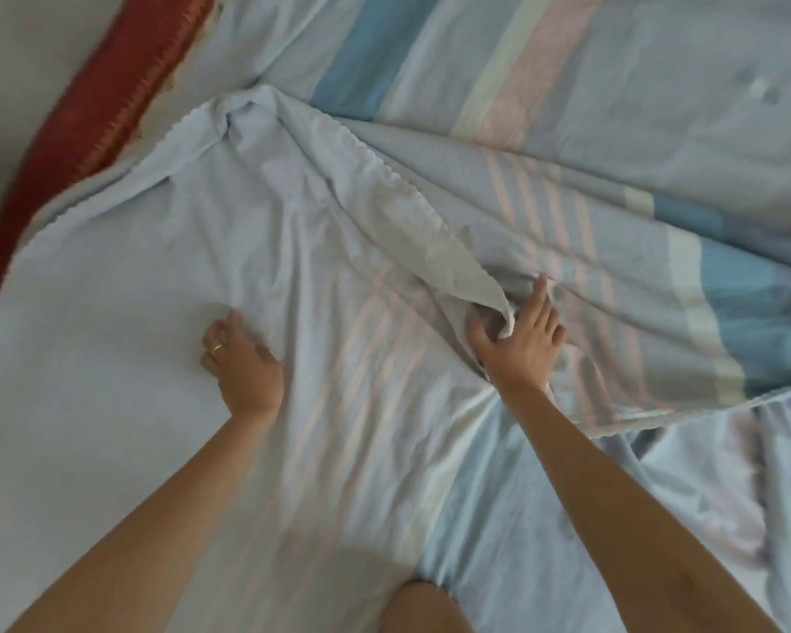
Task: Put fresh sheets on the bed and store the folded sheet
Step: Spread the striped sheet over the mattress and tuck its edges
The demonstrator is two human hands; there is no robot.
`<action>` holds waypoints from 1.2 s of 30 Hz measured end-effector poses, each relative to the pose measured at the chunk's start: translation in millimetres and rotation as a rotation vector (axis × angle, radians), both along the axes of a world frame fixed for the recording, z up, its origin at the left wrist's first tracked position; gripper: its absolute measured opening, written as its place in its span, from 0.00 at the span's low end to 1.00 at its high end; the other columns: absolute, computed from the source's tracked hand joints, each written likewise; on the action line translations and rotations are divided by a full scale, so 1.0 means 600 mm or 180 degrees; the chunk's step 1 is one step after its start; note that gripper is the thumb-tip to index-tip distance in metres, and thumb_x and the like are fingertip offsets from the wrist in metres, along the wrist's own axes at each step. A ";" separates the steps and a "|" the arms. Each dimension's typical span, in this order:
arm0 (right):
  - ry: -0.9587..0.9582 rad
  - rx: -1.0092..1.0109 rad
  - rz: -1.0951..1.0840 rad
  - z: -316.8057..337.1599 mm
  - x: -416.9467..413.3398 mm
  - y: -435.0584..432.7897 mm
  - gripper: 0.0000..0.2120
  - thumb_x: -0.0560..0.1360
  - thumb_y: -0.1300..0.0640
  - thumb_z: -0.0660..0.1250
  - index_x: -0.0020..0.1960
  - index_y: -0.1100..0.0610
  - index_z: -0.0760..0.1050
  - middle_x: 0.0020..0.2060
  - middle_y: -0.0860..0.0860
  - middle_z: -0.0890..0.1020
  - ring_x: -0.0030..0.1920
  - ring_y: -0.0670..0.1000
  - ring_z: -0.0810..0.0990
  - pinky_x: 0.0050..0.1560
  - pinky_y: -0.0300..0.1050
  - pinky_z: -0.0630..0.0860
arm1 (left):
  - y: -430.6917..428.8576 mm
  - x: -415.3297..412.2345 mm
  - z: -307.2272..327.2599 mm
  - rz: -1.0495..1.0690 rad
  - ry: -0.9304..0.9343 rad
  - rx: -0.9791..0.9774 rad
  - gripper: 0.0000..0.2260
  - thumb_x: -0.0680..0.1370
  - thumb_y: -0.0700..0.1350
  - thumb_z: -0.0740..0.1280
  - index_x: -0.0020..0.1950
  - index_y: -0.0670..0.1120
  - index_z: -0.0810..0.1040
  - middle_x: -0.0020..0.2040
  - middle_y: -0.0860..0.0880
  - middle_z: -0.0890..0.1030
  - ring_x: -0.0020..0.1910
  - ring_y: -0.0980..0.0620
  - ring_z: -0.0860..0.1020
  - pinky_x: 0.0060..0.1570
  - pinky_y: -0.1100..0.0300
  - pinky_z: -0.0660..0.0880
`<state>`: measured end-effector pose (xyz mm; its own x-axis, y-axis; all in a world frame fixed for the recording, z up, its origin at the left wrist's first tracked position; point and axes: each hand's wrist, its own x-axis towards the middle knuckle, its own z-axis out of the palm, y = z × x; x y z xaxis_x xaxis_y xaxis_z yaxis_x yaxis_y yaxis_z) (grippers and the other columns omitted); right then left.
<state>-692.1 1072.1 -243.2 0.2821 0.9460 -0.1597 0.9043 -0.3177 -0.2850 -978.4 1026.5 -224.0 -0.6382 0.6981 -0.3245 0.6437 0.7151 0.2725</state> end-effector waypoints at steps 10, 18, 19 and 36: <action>0.2486 -0.0939 -0.1787 0.148 -0.039 0.250 0.10 0.79 0.64 0.55 0.54 0.61 0.74 0.40 0.59 0.79 0.40 0.60 0.81 0.31 0.42 0.79 | 0.097 -0.021 0.035 0.0022 -0.0640 -0.1008 0.43 0.72 0.62 0.66 0.76 0.57 0.40 0.76 0.49 0.34 0.74 0.40 0.35 0.63 0.26 0.44; 0.1426 0.0282 -0.0538 0.236 -0.124 0.521 0.42 0.76 0.51 0.65 0.77 0.52 0.37 0.77 0.54 0.47 0.76 0.56 0.53 0.74 0.50 0.52 | 0.248 -0.076 0.043 -0.0287 -0.0839 -0.1386 0.66 0.53 0.75 0.69 0.72 0.55 0.26 0.71 0.45 0.24 0.71 0.41 0.27 0.60 0.24 0.40; 0.1240 0.0214 -0.0468 0.218 -0.148 0.520 0.44 0.76 0.51 0.64 0.76 0.52 0.34 0.77 0.56 0.44 0.76 0.57 0.52 0.74 0.54 0.51 | 0.253 -0.079 0.035 -0.0295 -0.0787 -0.1468 0.67 0.52 0.76 0.69 0.70 0.54 0.24 0.70 0.45 0.22 0.70 0.41 0.25 0.60 0.24 0.40; -0.0222 0.0079 0.1408 -0.067 -0.364 0.439 0.31 0.76 0.47 0.51 0.77 0.46 0.46 0.76 0.53 0.57 0.77 0.55 0.47 0.73 0.63 0.39 | 0.277 -0.103 -0.034 -0.0288 -0.0867 -0.1511 0.60 0.58 0.79 0.59 0.59 0.55 0.13 0.59 0.46 0.13 0.65 0.41 0.20 0.59 0.30 0.29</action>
